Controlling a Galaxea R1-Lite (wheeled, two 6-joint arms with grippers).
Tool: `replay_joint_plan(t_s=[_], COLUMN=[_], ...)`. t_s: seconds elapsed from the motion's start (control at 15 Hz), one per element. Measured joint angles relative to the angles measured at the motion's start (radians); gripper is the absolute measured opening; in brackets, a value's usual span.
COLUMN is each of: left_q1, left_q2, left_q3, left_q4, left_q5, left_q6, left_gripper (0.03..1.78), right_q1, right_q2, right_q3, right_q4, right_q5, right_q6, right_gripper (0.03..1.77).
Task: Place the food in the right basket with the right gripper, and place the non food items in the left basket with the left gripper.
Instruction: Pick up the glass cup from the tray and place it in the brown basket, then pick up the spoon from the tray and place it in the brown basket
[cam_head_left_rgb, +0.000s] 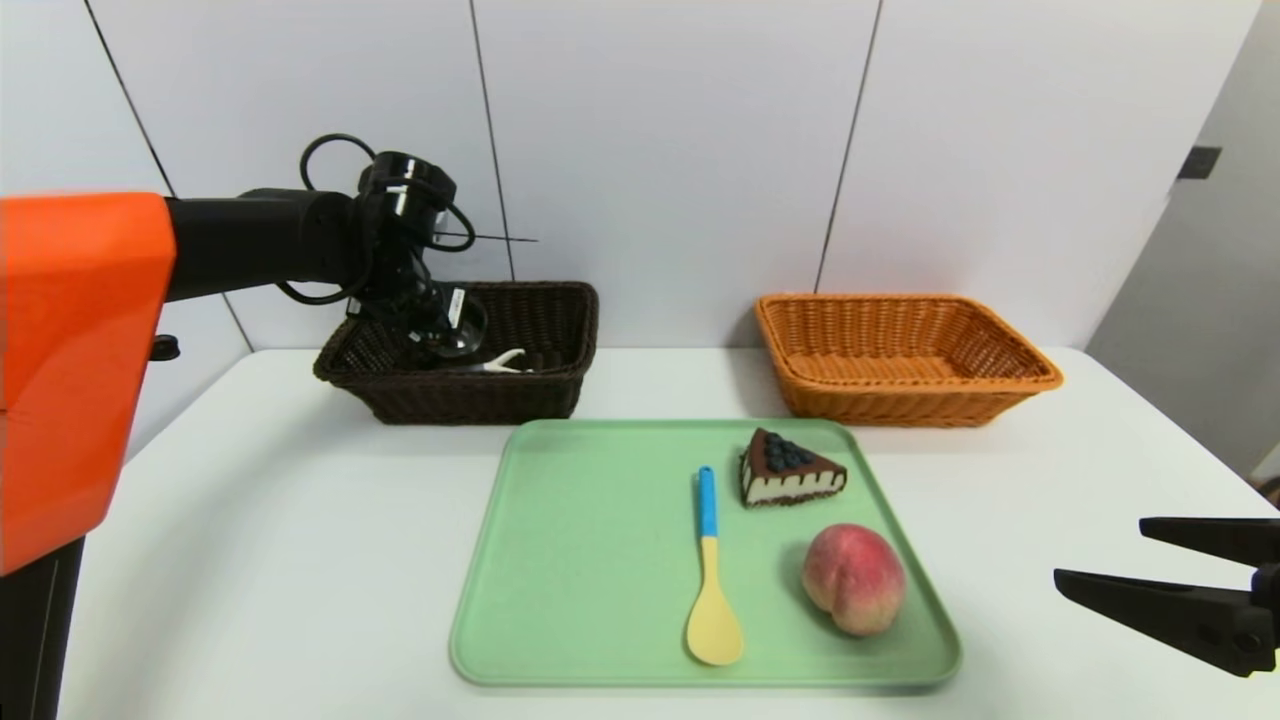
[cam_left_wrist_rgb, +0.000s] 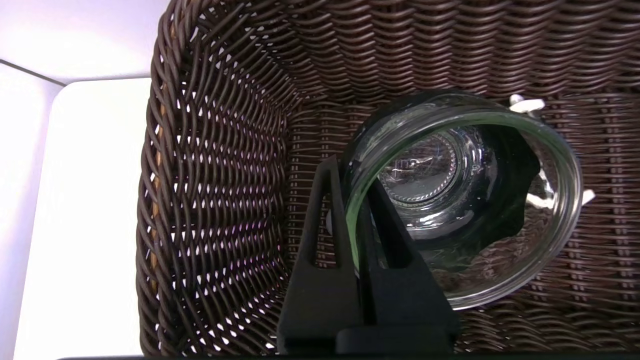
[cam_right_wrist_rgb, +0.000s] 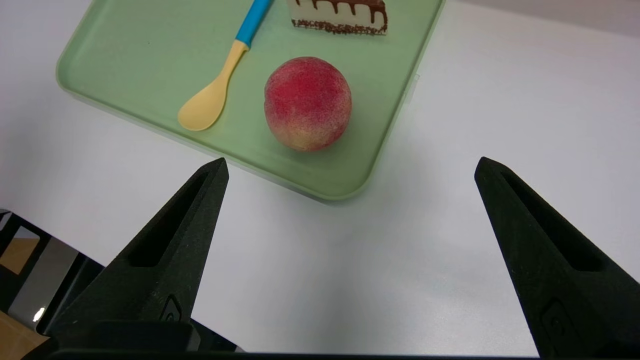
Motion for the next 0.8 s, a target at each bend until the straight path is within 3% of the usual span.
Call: replay_joint_plan(t_s=[0.2, 0.47, 0.8], left_q1=[0.000, 0.000, 0.007], left_q2=[0.013, 0.020, -0.025], left_q3=[0.000, 0.000, 0.001], left_q4=[-0.001, -0.013, -0.036], left_q5=[0.001, 0.004, 0.004], left_q6=[0.000, -0.005, -0.003], left_gripper=[0.10, 0.75, 1.20], right_q1=[0.000, 0.000, 0.000], right_q2=[0.000, 0.000, -0.003], right_q3=[0.000, 0.000, -0.003], right_q4=[0.000, 0.000, -0.001], right_q5=[0.000, 0.000, 0.000], right_q6=[0.000, 0.001, 0.001], right_gripper=[1.70, 1.70, 1.70])
